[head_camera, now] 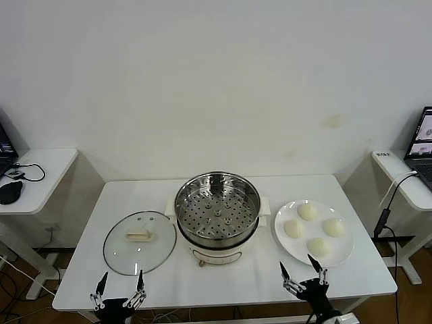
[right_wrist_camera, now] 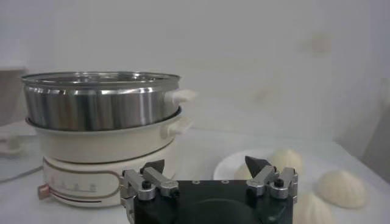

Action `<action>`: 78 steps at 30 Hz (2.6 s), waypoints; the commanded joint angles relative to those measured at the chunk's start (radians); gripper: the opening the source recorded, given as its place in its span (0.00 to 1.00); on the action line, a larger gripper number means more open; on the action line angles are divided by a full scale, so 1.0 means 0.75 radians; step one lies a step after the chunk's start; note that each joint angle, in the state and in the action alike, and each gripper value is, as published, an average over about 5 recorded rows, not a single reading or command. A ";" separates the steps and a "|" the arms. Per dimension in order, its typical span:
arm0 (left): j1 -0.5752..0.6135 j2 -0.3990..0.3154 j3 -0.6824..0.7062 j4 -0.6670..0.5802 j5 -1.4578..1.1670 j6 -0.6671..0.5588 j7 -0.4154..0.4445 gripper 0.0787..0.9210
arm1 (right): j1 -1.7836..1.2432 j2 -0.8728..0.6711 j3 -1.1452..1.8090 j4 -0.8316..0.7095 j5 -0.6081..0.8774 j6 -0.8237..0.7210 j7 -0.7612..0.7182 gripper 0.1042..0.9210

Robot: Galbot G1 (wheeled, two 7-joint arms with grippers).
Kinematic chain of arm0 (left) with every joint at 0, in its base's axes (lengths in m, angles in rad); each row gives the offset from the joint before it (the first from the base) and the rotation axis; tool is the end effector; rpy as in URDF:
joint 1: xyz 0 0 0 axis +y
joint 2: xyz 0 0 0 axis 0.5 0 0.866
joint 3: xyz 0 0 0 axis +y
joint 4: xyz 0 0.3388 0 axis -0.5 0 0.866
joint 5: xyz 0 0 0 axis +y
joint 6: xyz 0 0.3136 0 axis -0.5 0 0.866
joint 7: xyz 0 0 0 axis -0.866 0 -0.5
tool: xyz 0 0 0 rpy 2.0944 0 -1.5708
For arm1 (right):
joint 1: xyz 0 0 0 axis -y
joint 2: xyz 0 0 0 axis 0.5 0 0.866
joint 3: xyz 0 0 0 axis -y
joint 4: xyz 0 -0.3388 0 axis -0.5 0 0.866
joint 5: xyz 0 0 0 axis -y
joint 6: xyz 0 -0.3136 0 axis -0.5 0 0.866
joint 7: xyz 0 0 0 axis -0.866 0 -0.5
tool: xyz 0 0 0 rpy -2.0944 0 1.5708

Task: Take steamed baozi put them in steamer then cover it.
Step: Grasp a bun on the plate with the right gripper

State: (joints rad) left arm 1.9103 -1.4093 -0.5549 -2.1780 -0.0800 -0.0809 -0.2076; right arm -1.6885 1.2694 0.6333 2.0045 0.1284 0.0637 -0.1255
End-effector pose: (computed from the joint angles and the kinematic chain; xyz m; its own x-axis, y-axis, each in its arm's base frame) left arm 0.0484 0.0337 -0.2973 -0.9776 -0.1349 0.1617 -0.1221 0.9887 0.0865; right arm 0.1139 -0.0912 -0.3202 -0.9743 -0.1644 0.1541 -0.1890 0.9685 -0.1620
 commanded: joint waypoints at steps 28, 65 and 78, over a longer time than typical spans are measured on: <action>-0.020 -0.015 -0.083 -0.032 0.240 0.211 0.062 0.88 | 1.382 -1.027 -0.582 -0.807 -0.726 -0.196 -0.760 0.88; -0.026 0.011 -0.158 0.003 0.279 0.215 0.069 0.88 | 2.193 -0.458 -1.572 -1.688 -0.646 -0.036 -1.157 0.88; -0.039 0.009 -0.155 0.027 0.287 0.212 0.068 0.88 | 2.173 -0.377 -1.530 -1.784 -0.705 -0.027 -1.131 0.85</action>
State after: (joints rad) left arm 1.8792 -1.4033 -0.6688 -2.1564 0.1349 0.0787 -0.1565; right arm -0.0759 0.9452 -0.5059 0.7235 -0.3848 0.0397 -0.9717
